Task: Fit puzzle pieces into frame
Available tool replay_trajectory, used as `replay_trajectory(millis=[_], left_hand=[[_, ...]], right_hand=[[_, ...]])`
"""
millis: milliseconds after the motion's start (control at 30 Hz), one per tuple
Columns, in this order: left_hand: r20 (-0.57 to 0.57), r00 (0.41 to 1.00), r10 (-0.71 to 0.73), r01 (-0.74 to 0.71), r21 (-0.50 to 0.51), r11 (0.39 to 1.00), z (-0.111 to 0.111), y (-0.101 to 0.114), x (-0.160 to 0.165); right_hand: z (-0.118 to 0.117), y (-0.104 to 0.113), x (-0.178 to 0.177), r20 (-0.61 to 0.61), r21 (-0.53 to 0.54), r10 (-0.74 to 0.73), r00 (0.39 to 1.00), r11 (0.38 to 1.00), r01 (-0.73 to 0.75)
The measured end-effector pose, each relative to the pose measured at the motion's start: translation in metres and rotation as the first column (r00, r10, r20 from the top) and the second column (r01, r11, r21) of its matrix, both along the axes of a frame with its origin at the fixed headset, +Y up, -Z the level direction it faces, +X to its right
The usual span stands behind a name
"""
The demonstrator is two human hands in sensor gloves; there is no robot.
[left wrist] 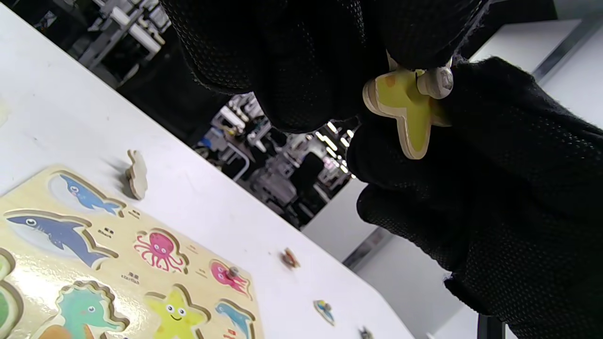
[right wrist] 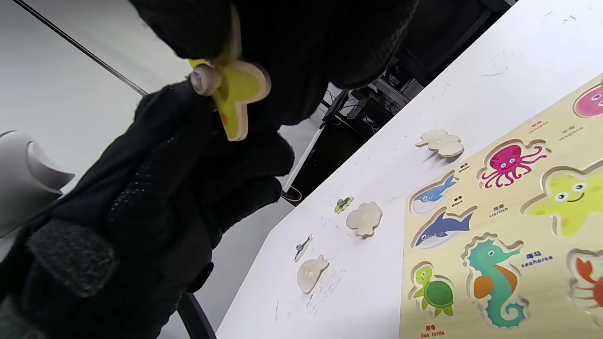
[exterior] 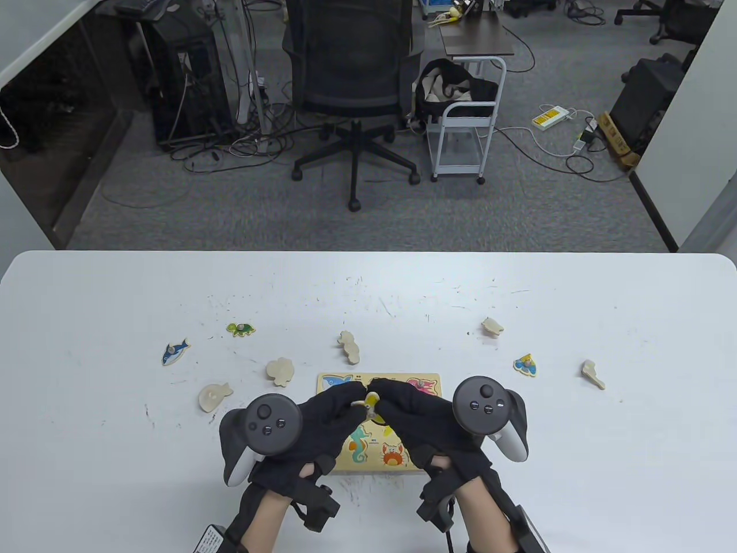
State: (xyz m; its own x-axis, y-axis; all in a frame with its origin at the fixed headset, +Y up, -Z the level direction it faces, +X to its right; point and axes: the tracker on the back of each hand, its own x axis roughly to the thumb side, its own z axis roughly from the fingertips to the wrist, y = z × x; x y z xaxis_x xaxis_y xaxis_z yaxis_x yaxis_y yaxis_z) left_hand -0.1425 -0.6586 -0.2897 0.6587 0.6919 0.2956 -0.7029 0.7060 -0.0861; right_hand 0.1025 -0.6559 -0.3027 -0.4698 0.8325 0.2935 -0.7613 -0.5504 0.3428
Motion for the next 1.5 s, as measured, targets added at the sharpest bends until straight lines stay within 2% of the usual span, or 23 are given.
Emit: replay_trajectory(millis=[133,300,400,500,733,867,967,1200,1333,1500], left_hand=[[-0.003,1.000,0.002,-0.002,-0.009,1.000,-0.003,-0.001,-0.002],[-0.049,0.999,0.010,-0.011,-0.005,1.000,-0.005,-0.002,-0.009],[-0.076,0.997,-0.005,0.005,0.001,1.000,-0.006,-0.003,-0.011],[-0.087,0.996,-0.007,0.006,-0.006,1.000,-0.007,-0.005,-0.012],[-0.085,0.996,-0.002,0.001,-0.014,1.000,-0.008,-0.006,-0.011],[-0.058,0.998,0.026,-0.029,-0.041,0.999,-0.008,-0.007,-0.010],[-0.029,0.997,0.071,-0.073,-0.080,0.994,-0.009,-0.009,-0.010],[0.022,0.991,0.134,-0.130,-0.133,0.983,-0.009,-0.010,-0.008],[0.031,0.993,0.115,-0.110,-0.125,0.986,-0.010,-0.009,-0.008],[0.027,0.999,0.037,-0.036,-0.057,0.998,-0.010,-0.005,-0.012]], right_hand=[[0.003,0.003,0.002,0.057,0.027,0.037,0.998,0.999,-0.038],[0.019,0.015,-0.003,0.209,0.219,0.119,0.971,0.962,-0.165],[0.034,0.023,-0.013,0.313,0.369,0.200,0.928,0.875,-0.313],[0.046,0.028,-0.025,0.390,0.446,0.278,0.878,0.777,-0.445],[0.053,0.021,-0.048,0.485,0.468,0.440,0.756,0.600,-0.649],[0.052,0.016,-0.051,0.521,0.471,0.455,0.722,0.552,-0.688],[0.051,0.014,-0.052,0.533,0.461,0.465,0.707,0.541,-0.703],[0.048,0.011,-0.050,0.527,0.459,0.446,0.723,0.567,-0.684],[0.046,0.010,-0.049,0.518,0.459,0.437,0.735,0.583,-0.670],[0.040,0.009,-0.042,0.513,0.421,0.443,0.735,0.617,-0.666]])
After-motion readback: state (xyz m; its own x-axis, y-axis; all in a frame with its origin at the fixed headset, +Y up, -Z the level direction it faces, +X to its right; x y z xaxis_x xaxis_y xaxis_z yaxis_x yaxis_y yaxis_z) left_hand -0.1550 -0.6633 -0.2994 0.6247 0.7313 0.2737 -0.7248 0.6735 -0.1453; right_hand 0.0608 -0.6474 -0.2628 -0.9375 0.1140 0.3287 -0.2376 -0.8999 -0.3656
